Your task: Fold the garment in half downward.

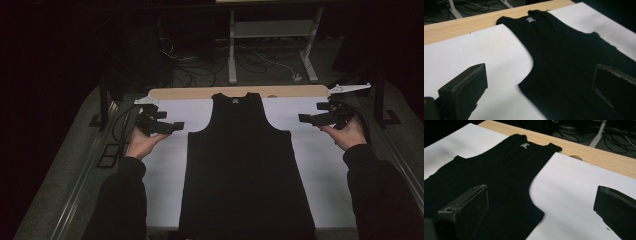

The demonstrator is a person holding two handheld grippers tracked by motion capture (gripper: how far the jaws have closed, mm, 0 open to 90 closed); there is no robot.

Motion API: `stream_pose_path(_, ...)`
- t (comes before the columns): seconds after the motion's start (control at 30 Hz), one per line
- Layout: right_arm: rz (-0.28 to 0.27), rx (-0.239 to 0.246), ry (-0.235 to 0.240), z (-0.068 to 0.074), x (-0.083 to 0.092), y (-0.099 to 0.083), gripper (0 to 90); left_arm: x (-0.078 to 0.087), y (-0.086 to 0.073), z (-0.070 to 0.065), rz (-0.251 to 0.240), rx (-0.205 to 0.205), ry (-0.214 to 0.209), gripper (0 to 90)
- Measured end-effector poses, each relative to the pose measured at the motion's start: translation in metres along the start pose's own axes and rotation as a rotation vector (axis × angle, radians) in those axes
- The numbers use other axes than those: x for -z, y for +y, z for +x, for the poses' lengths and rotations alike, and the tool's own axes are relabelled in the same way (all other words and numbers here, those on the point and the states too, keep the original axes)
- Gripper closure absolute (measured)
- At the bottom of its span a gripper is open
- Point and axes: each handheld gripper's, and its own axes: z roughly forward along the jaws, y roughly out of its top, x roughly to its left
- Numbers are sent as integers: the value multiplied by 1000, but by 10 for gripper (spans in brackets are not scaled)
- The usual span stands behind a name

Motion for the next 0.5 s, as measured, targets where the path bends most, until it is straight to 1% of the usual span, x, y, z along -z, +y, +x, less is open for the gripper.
stream_pose_path(0.1, 14, 3, 1, -1, -6, -1, 0, -3, -1, 2, 8, 4, 2, 0)
stream_pose_path(0.2, 31, -4, 5, -2, -11, -3, 0, -8, -3, 5, 20, 14, 3, 0)
stream_pose_path(0.33, 58, -9, 3, -4, -17, -5, 0, -16, -5, 7, 33, 29, -4, 0)
stream_pose_path(0.5, 86, -12, 0, -7, -25, -9, 0, -26, -9, 8, 55, 36, -14, 0)
